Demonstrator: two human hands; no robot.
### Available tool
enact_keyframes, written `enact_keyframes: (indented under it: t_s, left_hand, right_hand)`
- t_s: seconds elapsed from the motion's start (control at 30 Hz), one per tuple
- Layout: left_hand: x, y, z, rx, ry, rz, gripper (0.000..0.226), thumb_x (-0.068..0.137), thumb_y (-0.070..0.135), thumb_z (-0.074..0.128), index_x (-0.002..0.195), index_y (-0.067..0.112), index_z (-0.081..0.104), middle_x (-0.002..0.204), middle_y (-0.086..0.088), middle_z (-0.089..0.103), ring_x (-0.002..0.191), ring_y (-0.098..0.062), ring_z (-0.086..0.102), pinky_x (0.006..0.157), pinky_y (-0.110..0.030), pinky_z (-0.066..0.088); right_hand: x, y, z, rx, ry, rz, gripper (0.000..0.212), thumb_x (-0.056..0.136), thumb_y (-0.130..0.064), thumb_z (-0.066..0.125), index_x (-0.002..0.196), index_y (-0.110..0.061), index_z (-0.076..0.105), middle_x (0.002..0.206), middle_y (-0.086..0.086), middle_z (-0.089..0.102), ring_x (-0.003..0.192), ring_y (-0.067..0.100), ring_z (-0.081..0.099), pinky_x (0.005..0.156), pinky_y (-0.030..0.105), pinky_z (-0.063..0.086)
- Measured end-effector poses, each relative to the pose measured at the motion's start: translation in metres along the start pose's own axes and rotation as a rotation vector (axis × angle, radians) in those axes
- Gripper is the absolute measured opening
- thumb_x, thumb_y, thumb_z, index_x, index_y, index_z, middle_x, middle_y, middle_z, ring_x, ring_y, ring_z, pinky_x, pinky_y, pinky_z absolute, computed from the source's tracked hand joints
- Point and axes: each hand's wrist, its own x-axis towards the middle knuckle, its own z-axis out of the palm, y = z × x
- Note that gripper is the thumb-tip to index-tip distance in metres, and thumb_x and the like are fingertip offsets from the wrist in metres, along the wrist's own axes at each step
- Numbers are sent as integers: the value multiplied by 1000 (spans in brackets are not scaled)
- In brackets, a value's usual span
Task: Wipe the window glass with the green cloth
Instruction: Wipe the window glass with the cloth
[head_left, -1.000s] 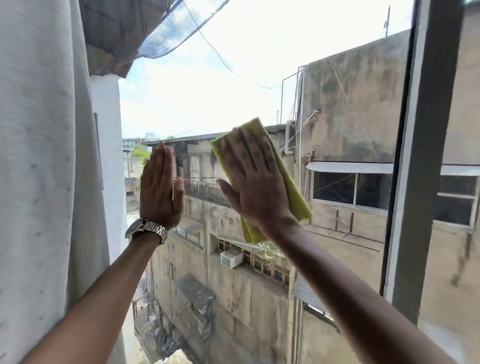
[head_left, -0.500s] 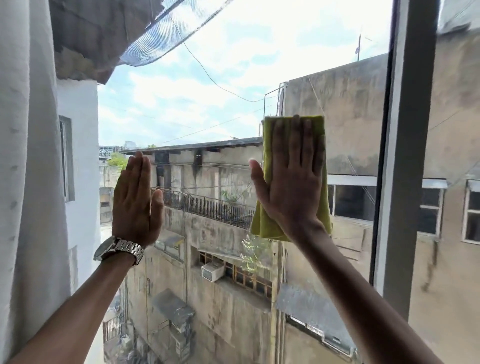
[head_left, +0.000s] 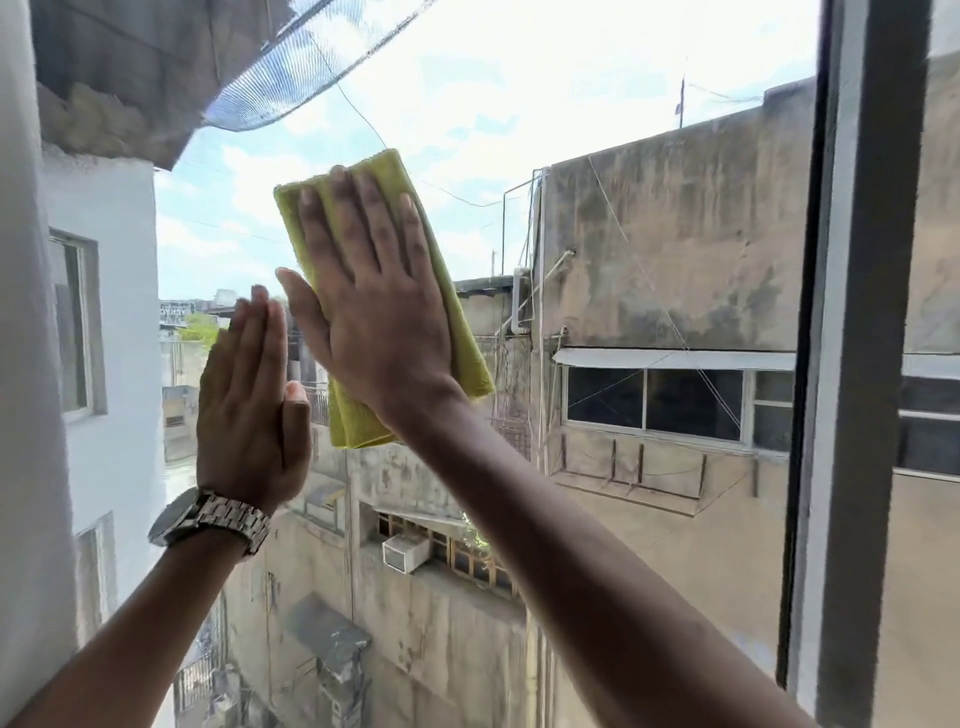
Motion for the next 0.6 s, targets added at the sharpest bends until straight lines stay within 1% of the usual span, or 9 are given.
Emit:
enact_keyframes:
  t_s: [0.1, 0.17, 0.23, 0.33, 0.5, 0.6]
  left_hand:
    - [0, 1, -2, -5, -1, -8, 63, 98, 23, 24, 154, -4, 21, 166, -18, 18, 156, -30, 18, 130, -43, 16]
    - [0, 2, -4, 0, -11, -13, 64, 97, 24, 24, 153, -7, 22, 165, -21, 20, 156, -32, 19, 128, -50, 20]
    - [0, 4, -5, 4, -18, -14, 64, 96, 24, 25, 152, -9, 24, 164, -23, 22, 155, -34, 20, 124, -57, 25]
    - [2, 8, -8, -5, -22, -11, 64, 97, 22, 25, 151, -11, 24, 163, -26, 23, 154, -36, 22, 123, -57, 27]
    - [3, 13, -14, -30, -50, -44, 64, 95, 21, 28, 150, -12, 26, 162, -28, 25, 153, -39, 24, 124, -57, 26]
    - [3, 16, -15, -42, -62, -62, 64, 95, 22, 28, 149, -12, 28, 160, -29, 27, 152, -40, 26, 122, -58, 28]
  right_hand:
    - [-21, -2, 1, 15, -38, -53, 61, 110, -45, 21, 162, -15, 17, 170, 12, 14, 159, 29, 7, 128, 49, 7]
    - [-54, -5, 4, 27, -70, -96, 59, 110, -40, 22, 162, -15, 15, 171, 12, 12, 159, 29, 6, 128, 49, 7]
    - [-96, -1, 4, 24, -109, -150, 58, 109, -38, 23, 162, -15, 16, 170, 11, 14, 159, 29, 7, 129, 48, 8]
    - [-146, 24, -2, -19, -151, -213, 58, 107, -37, 27, 162, -17, 19, 169, 8, 20, 158, 27, 13, 130, 47, 9]
    - [-179, 102, -38, -83, -169, -182, 59, 103, -34, 38, 160, -20, 28, 166, 7, 30, 155, 26, 26, 130, 48, 15]
    - [-167, 152, -64, -121, -111, -77, 56, 105, -33, 34, 157, -15, 31, 162, 13, 38, 152, 32, 32, 124, 56, 27]
